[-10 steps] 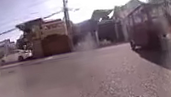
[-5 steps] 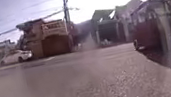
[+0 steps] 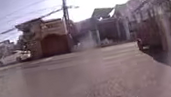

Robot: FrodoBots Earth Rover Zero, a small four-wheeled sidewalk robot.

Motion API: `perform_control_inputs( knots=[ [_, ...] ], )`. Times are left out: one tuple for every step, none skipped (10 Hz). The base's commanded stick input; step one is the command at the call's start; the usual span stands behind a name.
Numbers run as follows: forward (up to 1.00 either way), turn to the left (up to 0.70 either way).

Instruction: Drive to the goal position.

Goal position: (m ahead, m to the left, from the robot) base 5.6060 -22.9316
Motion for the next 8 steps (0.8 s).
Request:
perform_control_inputs(
  knots=[
    [0.70,0.00],
    [0.70,-0.09],
    [0.70,-0.28],
    [0.70,-0.28],
    [0.70,-0.28],
    [0.70,-0.28],
    [0.70,-0.28],
    [0.70,-0.28]
  ],
)
